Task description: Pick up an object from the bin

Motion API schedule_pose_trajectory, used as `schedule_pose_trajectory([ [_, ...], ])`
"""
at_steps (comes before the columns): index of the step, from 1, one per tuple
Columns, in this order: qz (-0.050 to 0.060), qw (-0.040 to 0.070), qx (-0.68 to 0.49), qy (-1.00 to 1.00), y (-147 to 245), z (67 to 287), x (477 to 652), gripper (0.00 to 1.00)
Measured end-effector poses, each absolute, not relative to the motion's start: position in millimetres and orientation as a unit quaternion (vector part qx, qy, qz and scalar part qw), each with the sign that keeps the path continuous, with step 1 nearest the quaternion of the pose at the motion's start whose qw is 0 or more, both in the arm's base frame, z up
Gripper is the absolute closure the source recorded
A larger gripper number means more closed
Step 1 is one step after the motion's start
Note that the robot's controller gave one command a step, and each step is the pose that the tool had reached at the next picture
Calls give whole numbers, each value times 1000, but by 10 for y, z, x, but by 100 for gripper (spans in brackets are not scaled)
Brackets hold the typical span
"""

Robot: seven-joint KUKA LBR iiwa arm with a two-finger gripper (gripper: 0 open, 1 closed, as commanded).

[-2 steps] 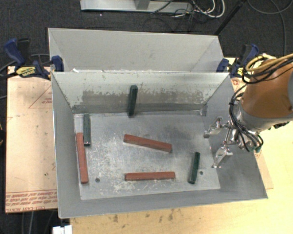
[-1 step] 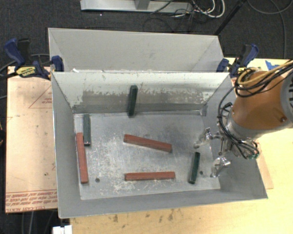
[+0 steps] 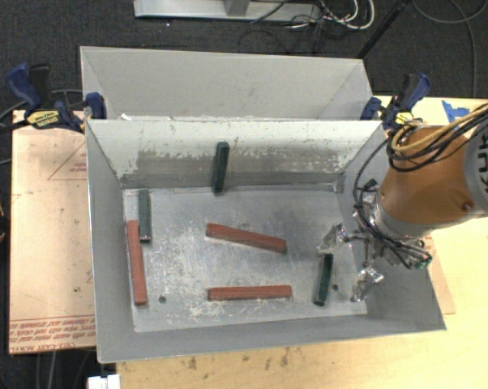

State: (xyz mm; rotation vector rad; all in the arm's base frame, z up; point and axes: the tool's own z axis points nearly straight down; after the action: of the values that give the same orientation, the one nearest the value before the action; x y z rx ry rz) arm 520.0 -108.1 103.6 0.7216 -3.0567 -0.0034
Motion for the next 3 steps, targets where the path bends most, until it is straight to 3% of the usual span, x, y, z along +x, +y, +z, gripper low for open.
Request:
schedule_pose_trajectory([
  [1,-1,0,309,-951,-960,1061,5140,0],
  [2,0,-2,341,-940,-883,735,5248,0],
  [3,1,-5,388,-922,-1050,758,5178,100],
])
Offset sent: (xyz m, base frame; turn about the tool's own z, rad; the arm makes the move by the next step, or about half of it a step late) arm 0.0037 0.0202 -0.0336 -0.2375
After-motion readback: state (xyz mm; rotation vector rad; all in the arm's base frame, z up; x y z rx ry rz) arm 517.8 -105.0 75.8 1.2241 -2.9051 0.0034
